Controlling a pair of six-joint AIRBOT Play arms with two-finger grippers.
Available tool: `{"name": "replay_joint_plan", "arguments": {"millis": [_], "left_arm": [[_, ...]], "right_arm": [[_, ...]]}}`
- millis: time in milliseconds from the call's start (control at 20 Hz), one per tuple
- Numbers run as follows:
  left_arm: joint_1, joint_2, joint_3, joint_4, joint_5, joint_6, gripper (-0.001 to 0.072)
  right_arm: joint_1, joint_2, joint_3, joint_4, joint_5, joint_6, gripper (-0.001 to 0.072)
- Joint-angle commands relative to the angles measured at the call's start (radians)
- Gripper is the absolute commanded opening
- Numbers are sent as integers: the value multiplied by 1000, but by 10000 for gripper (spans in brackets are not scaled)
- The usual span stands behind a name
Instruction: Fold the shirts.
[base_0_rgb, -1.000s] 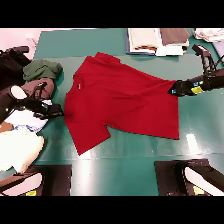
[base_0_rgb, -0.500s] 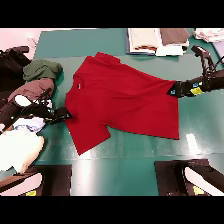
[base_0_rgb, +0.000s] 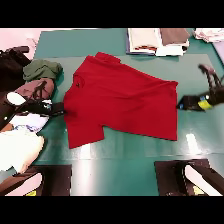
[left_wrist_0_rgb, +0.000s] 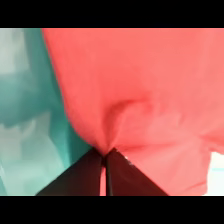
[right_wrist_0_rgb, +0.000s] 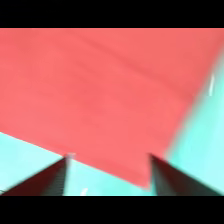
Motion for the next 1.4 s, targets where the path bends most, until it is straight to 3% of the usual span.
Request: {"name": "replay_joint_plan", "arguments": {"millis": [0, 200, 500, 600, 650, 900, 1100, 1350], "left_arm": [[0, 74, 28, 29, -1, 3, 21], [0, 78, 28, 30, -14, 3, 21], [0, 78, 28, 29, -26, 3, 22], [0, 79, 28, 35, -49, 11, 21], [0, 84, 28, 35, -60, 10, 21], [2, 272, 235, 62, -68, -1, 21], [2, 404, 703, 72, -60, 0, 21], [2, 415, 1239, 85, -27, -1, 20]], "right_arm": [[-210, 42, -244, -79, 23, -2, 635], [-323, -22, -447, 52, -31, -47, 538], [-106, -130, -473, 181, -186, -47, 404], [-4, -142, -432, 170, -207, -69, 45], [45, -132, -397, 161, -211, -74, 16], [159, 60, -34, 161, -209, -73, 15], [126, 189, 435, 160, -232, -72, 15], [-64, 225, 930, 161, -208, -69, 14]]}}
